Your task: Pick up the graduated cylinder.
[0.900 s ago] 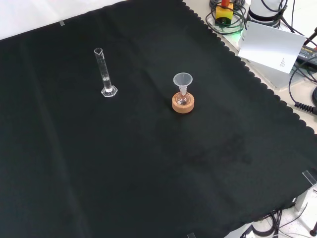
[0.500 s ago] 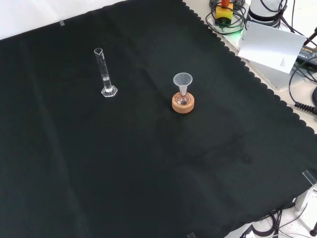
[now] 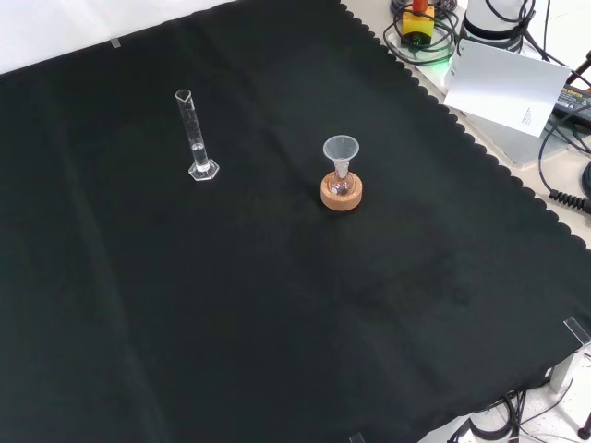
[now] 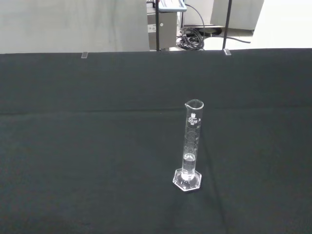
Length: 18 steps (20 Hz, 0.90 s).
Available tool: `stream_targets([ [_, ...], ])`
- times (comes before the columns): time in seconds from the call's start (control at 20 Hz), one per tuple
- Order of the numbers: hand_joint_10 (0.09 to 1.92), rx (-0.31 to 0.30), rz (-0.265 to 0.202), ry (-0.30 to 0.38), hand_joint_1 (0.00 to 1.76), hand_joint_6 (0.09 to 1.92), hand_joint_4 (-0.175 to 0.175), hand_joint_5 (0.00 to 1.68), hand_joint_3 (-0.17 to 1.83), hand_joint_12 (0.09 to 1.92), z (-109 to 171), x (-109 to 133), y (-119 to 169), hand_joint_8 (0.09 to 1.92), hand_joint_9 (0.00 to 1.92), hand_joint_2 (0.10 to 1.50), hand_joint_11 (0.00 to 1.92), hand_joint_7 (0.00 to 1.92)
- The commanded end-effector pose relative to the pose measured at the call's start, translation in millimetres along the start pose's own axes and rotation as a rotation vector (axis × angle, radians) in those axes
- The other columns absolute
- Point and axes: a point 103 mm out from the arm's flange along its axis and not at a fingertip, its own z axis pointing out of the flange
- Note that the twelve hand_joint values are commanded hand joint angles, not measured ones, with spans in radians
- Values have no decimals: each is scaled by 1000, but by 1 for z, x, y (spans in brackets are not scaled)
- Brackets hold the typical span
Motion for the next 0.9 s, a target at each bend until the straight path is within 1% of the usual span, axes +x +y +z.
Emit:
stream_targets([
  [0.05,87,33,58,31,89,87,-24,185,16,1371,30,-16,26,376,388,1393,38,0],
  [0.2,87,27,66,45,107,87,-25,190,12,1372,46,-24,39,383,389,1385,38,1],
  [0.35,87,32,60,57,148,87,-28,199,3,1374,64,-31,56,398,395,1367,38,10],
  [0.55,87,45,49,89,213,87,-30,209,-8,1377,95,-41,90,418,402,1344,42,23],
  [0.65,124,50,36,105,233,87,-31,218,-12,1378,110,-46,110,445,386,1337,42,18],
  [0.7,182,50,25,116,247,87,-31,222,-16,1379,118,-49,120,462,365,1332,42,15],
  [0.85,466,55,9,149,292,87,-33,229,-32,1384,145,-56,147,503,255,1316,43,13],
  [0.9,527,59,5,155,310,87,-34,231,-38,1387,153,-58,154,512,236,1308,46,17],
])
